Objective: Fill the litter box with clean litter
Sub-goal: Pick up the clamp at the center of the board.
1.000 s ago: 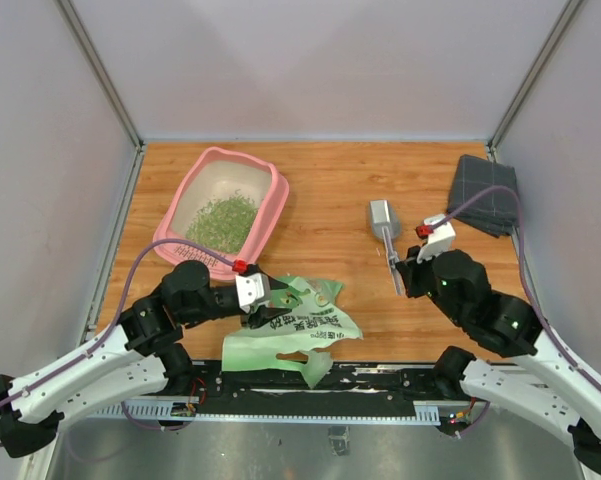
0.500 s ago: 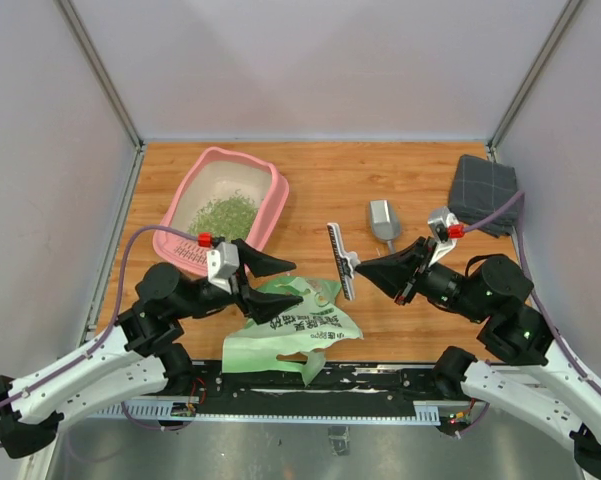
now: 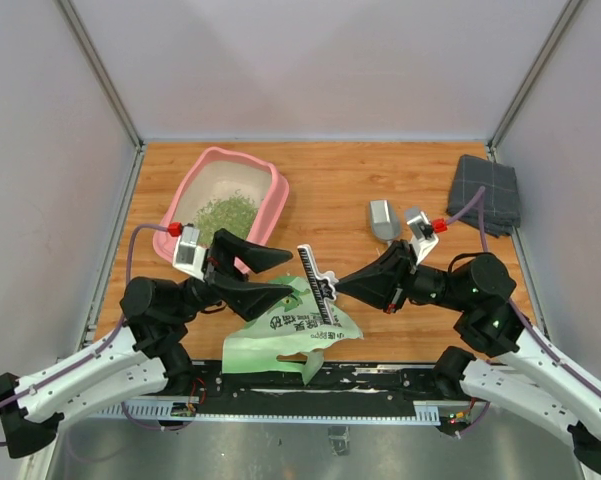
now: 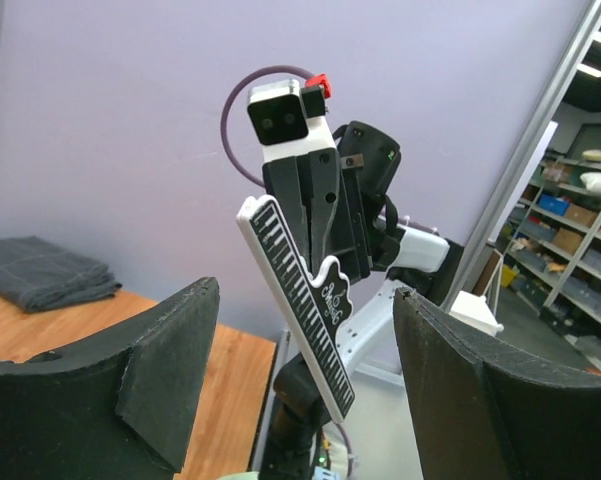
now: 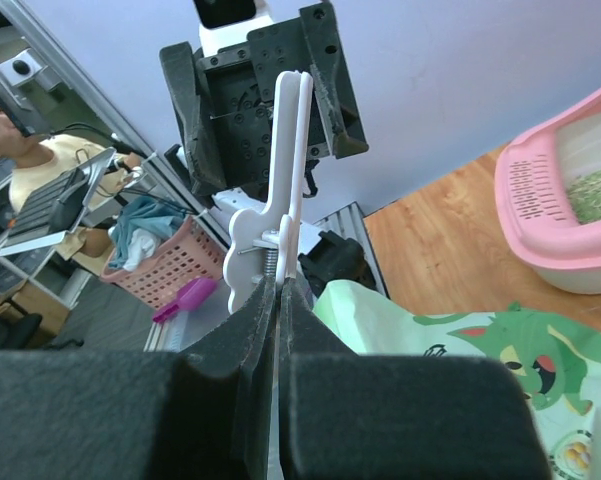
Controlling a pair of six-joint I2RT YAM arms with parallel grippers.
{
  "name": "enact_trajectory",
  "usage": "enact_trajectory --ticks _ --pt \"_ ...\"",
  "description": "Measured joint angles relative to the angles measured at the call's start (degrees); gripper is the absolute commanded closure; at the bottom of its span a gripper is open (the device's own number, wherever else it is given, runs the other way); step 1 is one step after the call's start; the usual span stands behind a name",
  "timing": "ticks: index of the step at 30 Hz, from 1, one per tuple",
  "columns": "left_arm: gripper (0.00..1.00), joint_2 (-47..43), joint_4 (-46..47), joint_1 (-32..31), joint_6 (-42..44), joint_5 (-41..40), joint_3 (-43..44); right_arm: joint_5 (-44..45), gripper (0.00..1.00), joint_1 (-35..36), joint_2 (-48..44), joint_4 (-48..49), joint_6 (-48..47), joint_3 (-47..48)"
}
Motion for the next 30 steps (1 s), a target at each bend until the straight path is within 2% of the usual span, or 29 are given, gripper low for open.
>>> enact_trajectory --ticks 4,12,14,15,18,20,25,28,30 --pt "0.26 1.86 2.05 0.0 -2.73 -0.63 0.0 -2.21 0.99 0.0 1.36 2.16 2.01 -0.28" --pt "0.37 5.2 7.56 0.0 -8.33 -0.52 -0.13 -4.17 0.99 0.15 3.56 4.76 4.31 -1.03" --pt "0.45 5.57 8.76 0.0 -9.6 -0.48 -0.2 -4.28 0.99 0.33 4.35 4.68 4.55 -1.27" --pt "0.53 5.88 9.66 -0.02 -10.16 -0.44 -0.24 -4.31 0.98 0.37 4.68 4.68 4.59 -1.36" --pt "0.84 6.8 11.3 0.0 -11.52 0.09 -0.39 -4.63 0.95 0.42 5.7 4.76 4.81 -1.64" --pt "0.99 7.52 11.82 0.11 -11.74 0.37 -0.48 -4.98 0.86 0.48 5.99 4.81 4.9 -1.86" --pt "1.0 7.78 12.39 0.26 -12.09 1.4 -0.66 -4.04 0.5 0.63 5.18 2.56 4.04 -2.05" --pt "1.0 7.74 12.44 0.26 -11.98 1.81 -0.68 -3.67 0.43 0.72 3.63 1.44 2.75 -2.25" --pt "1.0 7.58 12.55 0.24 -11.69 1.99 -0.7 -2.91 0.32 0.74 2.1 1.01 1.9 -2.49"
